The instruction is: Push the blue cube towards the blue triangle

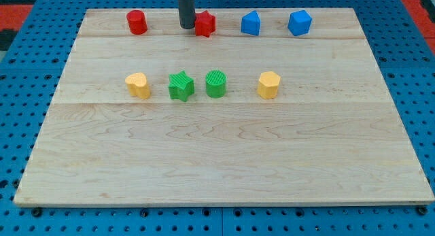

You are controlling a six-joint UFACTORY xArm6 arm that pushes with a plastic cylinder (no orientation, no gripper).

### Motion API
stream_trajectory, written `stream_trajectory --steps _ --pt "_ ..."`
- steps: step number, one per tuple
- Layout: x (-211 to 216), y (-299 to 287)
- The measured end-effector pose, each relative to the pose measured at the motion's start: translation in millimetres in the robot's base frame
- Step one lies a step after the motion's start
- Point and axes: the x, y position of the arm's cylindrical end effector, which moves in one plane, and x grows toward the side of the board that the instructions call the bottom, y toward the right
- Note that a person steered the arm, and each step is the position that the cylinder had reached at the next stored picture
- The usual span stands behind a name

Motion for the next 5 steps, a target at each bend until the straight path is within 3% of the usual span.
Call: stream_trajectory --steps 1,3,4,5 --pt "48 23" --pt "29 288" --pt "27 365" --pt "28 386"
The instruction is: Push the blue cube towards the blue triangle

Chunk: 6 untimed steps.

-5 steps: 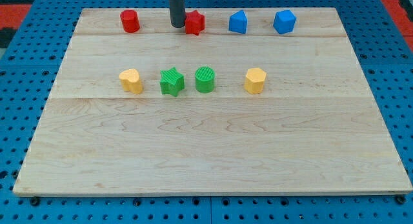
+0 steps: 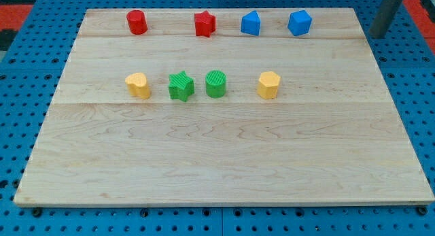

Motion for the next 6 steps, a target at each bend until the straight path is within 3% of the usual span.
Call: stream_trajectory --steps 1,2,3,4,5,6 --pt "-23 0" --pt "-78 -10" --pt "-75 -92" --pt "-28 -134" --pt "-8 -200" --pt "-29 -175"
